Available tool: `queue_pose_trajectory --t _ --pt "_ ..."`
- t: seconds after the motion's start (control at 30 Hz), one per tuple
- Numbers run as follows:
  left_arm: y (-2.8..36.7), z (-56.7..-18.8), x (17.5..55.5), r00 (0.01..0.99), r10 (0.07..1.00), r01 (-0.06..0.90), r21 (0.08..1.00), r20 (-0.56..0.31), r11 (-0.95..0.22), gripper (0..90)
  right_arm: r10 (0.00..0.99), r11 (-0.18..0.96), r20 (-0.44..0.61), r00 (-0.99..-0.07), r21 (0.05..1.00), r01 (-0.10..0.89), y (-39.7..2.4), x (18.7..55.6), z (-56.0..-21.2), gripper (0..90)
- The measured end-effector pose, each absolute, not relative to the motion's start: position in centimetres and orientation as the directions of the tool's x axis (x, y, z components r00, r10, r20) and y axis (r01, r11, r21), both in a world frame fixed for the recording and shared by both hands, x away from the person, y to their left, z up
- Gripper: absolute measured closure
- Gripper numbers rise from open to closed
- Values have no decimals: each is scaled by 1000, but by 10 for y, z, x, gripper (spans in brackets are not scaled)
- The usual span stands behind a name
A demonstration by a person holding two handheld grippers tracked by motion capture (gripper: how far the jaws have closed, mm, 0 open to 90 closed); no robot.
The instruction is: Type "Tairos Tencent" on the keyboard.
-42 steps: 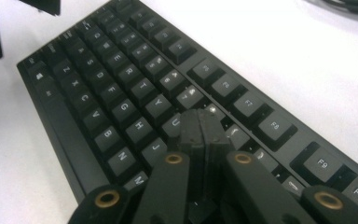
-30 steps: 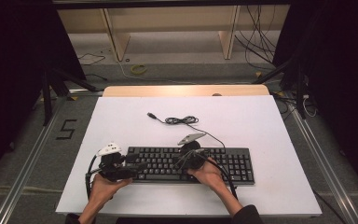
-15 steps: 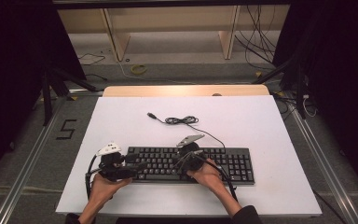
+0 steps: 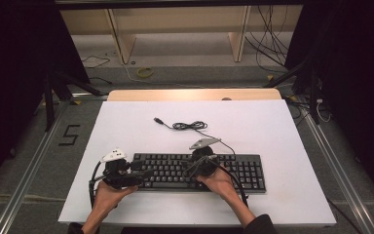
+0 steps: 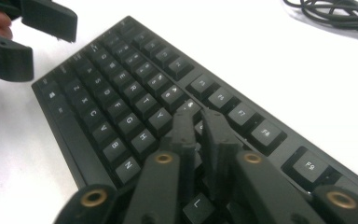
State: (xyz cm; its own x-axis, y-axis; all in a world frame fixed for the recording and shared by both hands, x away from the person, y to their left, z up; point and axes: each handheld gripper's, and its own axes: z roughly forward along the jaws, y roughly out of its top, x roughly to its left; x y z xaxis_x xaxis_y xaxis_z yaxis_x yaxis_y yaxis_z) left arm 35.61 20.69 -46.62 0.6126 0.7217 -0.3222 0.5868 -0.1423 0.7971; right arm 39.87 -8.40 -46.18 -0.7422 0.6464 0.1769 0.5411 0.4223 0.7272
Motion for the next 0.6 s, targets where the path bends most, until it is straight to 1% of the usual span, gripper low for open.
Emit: queue_pose_trajectory --t 0.17,0.27,0.37,0.5,0.6 --pt "207 -466 357 613 722 588 796 -321 -145 328 638 409 190 -747 738 537 -87 397 -458 717" --pt "207 -466 358 613 721 589 795 -322 -145 329 634 402 196 -748 743 536 -88 396 -456 635" --pt "206 -466 359 616 719 587 796 -321 -147 330 634 394 192 -749 753 527 -90 395 -454 574" --pt "204 -465 361 617 717 591 793 -324 -150 336 642 381 196 -741 757 530 -93 393 -452 508" --pt "203 -464 362 624 714 587 793 -316 -162 340 640 374 201 -742 762 529 -95 391 -451 485"
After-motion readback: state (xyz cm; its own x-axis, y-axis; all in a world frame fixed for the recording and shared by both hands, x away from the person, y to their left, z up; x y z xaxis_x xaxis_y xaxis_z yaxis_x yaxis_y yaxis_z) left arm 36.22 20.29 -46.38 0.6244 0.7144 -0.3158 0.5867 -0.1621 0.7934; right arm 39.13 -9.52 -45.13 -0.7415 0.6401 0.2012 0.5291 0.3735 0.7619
